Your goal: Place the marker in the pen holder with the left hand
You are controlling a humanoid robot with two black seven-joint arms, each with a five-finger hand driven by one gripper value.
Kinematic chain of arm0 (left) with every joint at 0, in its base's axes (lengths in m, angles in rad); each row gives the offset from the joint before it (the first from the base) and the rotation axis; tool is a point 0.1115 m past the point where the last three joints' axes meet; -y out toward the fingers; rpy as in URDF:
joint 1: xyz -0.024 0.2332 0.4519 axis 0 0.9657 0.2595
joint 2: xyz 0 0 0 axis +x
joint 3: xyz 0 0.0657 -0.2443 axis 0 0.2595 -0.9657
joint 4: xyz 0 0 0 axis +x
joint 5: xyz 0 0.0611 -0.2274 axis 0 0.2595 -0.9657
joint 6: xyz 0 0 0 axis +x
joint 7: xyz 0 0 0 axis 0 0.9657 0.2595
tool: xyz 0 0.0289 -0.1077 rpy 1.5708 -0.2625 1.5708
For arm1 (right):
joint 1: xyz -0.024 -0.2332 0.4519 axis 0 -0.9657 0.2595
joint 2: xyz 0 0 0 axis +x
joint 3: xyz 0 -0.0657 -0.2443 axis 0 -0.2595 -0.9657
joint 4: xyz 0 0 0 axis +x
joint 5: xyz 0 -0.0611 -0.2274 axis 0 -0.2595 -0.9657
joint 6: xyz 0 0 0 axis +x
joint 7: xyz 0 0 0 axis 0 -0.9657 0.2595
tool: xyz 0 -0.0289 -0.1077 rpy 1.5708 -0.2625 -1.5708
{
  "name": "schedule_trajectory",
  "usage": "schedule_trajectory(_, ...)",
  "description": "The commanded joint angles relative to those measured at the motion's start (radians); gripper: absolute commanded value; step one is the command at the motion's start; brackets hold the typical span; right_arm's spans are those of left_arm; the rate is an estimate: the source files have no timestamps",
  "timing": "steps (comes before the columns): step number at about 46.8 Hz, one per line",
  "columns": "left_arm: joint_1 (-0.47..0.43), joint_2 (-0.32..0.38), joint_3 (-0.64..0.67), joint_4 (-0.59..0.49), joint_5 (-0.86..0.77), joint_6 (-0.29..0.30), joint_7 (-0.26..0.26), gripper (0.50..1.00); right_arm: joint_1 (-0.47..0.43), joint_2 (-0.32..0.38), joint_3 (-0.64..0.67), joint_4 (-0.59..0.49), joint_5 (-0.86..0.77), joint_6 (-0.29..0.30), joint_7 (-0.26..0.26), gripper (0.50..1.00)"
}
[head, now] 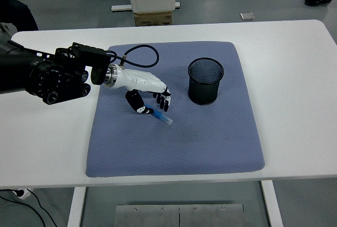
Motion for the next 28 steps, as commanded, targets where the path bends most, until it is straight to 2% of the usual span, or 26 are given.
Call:
schedule_trajectory(1,0.000,0.001,0.003,-0.015,0.012,0.019,0.000,0.657,0.000,0.000,0.000,0.000,0.000,0.000,0.000,1.000)
schedule_trajectory(3,0.000,0.001,0.006,-0.019,0.014,0.024,0.002,0.672,0.000,0.000,0.000,0.000,0.000,0.000,0.000,1.000)
schedule_trajectory(12,0.002,0.000,0.019,-0.020,0.014,0.032,0.003,0.675,0.000,0.000,0.000,0.000,0.000,0.000,0.000,1.000)
schedule_trajectory(18,0.002,-0.003,0.031,-0.020,0.016,0.056,0.006,0.657,0.000,0.000,0.000,0.000,0.000,0.000,0.000,1.000)
schedule_trajectory(28,0.012,-0.008,0.039,-0.020,0.023,0.062,0.012,0.628,0.000,0.000,0.000,0.000,0.000,0.000,0.000,1.000)
